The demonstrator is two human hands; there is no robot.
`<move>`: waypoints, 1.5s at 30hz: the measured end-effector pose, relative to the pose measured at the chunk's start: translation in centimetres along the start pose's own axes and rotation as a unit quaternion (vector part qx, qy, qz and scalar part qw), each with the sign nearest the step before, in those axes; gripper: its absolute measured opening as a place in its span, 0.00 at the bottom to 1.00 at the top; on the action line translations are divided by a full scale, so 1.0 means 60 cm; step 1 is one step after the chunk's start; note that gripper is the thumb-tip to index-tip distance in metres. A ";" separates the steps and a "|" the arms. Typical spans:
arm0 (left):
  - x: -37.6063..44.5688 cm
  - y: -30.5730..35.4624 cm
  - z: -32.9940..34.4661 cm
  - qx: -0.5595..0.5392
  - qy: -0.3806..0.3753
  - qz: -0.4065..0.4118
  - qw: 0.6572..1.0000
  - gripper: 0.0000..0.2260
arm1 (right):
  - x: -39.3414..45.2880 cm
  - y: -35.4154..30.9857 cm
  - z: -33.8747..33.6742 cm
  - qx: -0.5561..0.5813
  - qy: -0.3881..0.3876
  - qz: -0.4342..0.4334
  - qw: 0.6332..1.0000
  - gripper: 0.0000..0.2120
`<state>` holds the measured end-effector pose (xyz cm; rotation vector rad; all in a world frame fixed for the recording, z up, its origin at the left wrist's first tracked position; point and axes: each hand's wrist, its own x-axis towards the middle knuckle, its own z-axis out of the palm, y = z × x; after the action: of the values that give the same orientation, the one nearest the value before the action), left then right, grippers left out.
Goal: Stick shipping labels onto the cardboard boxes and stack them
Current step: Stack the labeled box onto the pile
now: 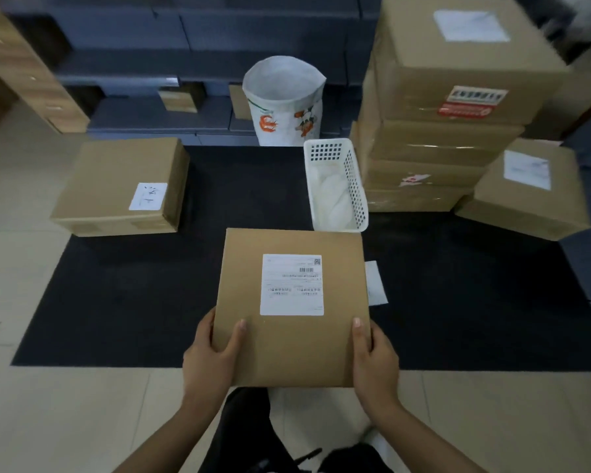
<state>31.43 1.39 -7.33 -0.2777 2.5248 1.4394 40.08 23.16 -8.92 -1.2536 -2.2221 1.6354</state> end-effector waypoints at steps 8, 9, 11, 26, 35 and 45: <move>-0.174 0.103 0.222 -0.026 -0.059 0.032 0.997 0.30 | 0.019 0.088 -0.307 -0.010 0.075 -0.003 0.997 0.20; -0.185 0.116 0.247 -0.028 -0.068 0.035 0.997 0.29 | 0.026 0.094 -0.336 -0.013 0.086 0.002 0.996 0.20; -0.199 0.139 0.290 -0.037 -0.082 0.036 0.995 0.26 | 0.041 0.103 -0.381 -0.013 0.105 0.010 0.994 0.20; -0.184 0.312 0.527 -0.058 -0.173 0.080 0.980 0.19 | 0.196 0.119 -0.593 0.032 0.186 0.031 0.982 0.27; -0.132 0.470 0.697 -0.102 -0.162 0.098 0.977 0.17 | 0.434 0.061 -0.748 0.002 0.131 0.002 0.991 0.28; 0.030 0.607 0.801 -0.034 -0.102 0.146 0.983 0.17 | 0.668 -0.038 -0.742 -0.078 0.059 0.006 0.995 0.27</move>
<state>24.53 61.08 -1.74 0.2303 2.4256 1.5667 36.12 82.68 -3.22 -1.3642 -2.3121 1.3751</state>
